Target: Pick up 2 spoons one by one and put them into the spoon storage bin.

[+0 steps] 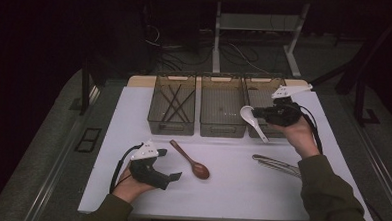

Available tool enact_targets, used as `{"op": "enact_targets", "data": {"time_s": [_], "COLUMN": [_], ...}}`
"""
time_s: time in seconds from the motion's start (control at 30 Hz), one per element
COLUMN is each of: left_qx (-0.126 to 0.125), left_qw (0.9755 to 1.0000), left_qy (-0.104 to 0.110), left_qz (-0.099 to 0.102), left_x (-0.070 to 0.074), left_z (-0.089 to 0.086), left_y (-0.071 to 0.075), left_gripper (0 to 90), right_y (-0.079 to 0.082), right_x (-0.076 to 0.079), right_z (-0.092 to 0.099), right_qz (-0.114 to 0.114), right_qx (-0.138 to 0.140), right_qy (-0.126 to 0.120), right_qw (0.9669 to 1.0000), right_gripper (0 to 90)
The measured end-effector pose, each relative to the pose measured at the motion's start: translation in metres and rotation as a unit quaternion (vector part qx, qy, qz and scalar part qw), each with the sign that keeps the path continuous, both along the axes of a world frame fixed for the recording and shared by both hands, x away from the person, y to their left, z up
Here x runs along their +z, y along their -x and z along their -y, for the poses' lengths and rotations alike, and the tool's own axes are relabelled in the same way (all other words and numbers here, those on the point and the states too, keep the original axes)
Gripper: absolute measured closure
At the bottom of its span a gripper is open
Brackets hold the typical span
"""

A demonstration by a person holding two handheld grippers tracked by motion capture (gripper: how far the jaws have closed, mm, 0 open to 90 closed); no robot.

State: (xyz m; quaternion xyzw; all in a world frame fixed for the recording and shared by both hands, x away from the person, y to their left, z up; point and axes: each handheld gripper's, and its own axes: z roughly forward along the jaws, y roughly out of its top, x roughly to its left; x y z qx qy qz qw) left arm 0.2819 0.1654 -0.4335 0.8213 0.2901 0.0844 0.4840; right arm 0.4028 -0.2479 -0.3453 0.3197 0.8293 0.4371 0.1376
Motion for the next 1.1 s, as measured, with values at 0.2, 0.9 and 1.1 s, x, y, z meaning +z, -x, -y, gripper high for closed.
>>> {"op": "enact_targets", "data": {"time_s": [0.2,0.9,1.1], "left_qx": [-0.003,-0.006,-0.007], "left_qw": [1.0000,1.0000,1.0000], "left_qy": [-0.001,-0.001,-0.002], "left_qz": [0.000,-0.001,0.001], "left_x": [0.000,0.000,0.001], "left_z": [0.000,0.001,0.000], "left_y": [0.000,0.000,0.000], "left_gripper": [0.8,0.8,0.8], "right_y": [-0.016,-0.059,-0.064], "right_x": [0.012,0.007,-0.006], "right_z": [-0.016,-0.061,-0.069], "right_qz": [0.006,-0.001,-0.021], "right_qx": [-0.003,-0.020,-0.021], "right_qy": [-0.016,-0.017,-0.003], "right_qw": [0.9999,0.9997,0.9996], "right_gripper": [85.8,85.8,85.7]}}
